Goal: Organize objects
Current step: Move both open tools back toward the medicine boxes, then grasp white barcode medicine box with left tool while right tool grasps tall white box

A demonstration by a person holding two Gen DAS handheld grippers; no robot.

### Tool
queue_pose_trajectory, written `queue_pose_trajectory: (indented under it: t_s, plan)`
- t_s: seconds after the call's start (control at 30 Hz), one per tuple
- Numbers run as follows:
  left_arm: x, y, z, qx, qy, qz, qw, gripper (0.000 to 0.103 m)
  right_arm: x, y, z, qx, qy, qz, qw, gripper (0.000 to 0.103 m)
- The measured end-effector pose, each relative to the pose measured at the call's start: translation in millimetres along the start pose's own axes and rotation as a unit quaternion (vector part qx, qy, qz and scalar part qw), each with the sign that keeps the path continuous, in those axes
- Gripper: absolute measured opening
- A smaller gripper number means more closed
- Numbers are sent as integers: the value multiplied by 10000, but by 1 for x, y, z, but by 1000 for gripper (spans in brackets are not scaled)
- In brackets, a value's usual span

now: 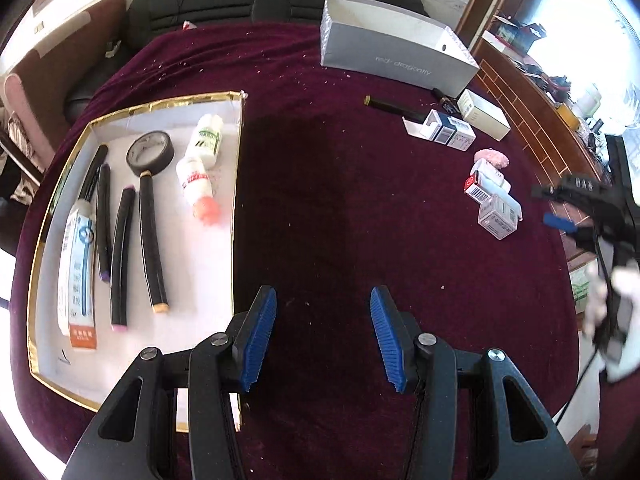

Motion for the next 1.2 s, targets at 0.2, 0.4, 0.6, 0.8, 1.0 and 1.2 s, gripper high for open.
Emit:
queue_pose_trajectory:
  t_s: [0.2,0.4,0.6,0.8,1.0,1.2]
  plan:
    - [-5,10,-3,229,-113,-83,9996,43,-50,-31,-11,164,94,-339,9992,58]
    - [-12,18,-12,464,-171,-180,9986,43,-63,31,-53,440,-882,-1433,9848,58]
    - [-19,20,-6,579,-19,-254,9980,43,-34,73,-99,995,-1595,-1784,9658,59]
    - [-21,25,7,463,133,-344,9982,43,-23,54,-92,1431,-763,-1109,9805,58]
    - [-20,28,12,362,121,-365,9986,43,-48,40,-84,1325,-150,-968,9863,58]
    - [-20,28,17,365,237,-386,9983,43,-65,40,-93,1733,401,-844,9804,25]
Point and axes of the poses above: each gripper's, at about its wrist camera, not at the fingertips, and x roughly against the way its jaws point, z to its right, y to its underside, the point moved 6 cm from there along -x, roughly the way its jaws point, and after that the axes turned 8 degrees about z, right-handed, at the moved point
